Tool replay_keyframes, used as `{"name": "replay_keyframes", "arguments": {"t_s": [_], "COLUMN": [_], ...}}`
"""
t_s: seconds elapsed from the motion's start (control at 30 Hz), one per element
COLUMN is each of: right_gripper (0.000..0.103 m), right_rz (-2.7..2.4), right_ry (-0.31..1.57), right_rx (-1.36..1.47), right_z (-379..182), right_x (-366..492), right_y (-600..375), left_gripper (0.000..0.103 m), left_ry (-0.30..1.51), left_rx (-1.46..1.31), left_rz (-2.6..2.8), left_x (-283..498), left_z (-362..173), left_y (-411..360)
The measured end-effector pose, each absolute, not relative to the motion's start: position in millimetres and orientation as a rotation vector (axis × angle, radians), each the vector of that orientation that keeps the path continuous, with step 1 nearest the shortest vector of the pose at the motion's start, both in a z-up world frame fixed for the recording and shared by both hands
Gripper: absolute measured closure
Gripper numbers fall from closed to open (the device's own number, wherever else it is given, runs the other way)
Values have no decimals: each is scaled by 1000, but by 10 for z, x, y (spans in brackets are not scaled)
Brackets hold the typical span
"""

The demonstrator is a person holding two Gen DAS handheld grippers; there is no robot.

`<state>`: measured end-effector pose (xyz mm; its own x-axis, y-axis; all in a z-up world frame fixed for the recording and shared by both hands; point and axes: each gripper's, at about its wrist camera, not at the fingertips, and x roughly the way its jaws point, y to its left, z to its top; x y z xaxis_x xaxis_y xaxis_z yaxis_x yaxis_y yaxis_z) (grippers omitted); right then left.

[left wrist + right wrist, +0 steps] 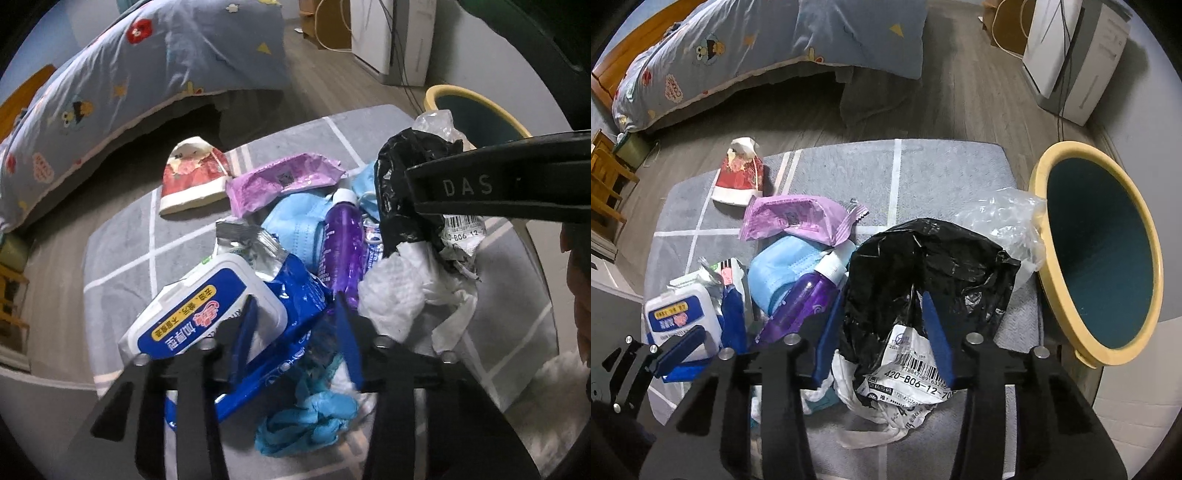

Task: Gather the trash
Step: 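Grasp the black plastic bag with the right gripper while the left grasps the blue wipe pack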

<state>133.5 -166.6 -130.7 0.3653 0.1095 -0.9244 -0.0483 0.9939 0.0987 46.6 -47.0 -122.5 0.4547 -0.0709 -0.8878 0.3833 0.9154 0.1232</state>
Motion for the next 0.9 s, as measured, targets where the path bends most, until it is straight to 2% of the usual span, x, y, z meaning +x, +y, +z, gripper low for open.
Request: {"name": "replay_keyframes", "arguments": {"t_s": [0.03, 0.07, 0.1, 0.13, 0.47, 0.5, 0.9], "right_gripper": [74, 74, 84, 88, 93, 97, 97], "right_rz": [103, 101, 98, 91, 97, 97, 113], "right_ry": [1197, 1204, 1206, 1210, 1134, 1120, 1026], "right_rx": [48, 41, 39, 42, 98, 100, 214], "right_z": [-1319, -1326, -1326, -1315, -947, -889, -454], "right_x": [1339, 1339, 1336, 1332, 1172, 1150, 976], "right_y": [-1668, -1671, -1680, -1698, -1821, -1838, -2092], "left_gripper": [80, 84, 88, 91, 98, 99, 100], "left_ry": [1063, 1060, 1056, 1047, 962, 951, 837], "left_rx": [335, 337, 342, 344, 260, 246, 61], "left_rz": [-290, -297, -299, -292, -255, -249, -236], "left_x": [468, 448, 453, 454, 385, 376, 263], "left_z": [-1223, -1211, -1199, -1172, -823, -775, -307], "left_y": [-475, -473, -471, -461, -195, -164, 177]}}
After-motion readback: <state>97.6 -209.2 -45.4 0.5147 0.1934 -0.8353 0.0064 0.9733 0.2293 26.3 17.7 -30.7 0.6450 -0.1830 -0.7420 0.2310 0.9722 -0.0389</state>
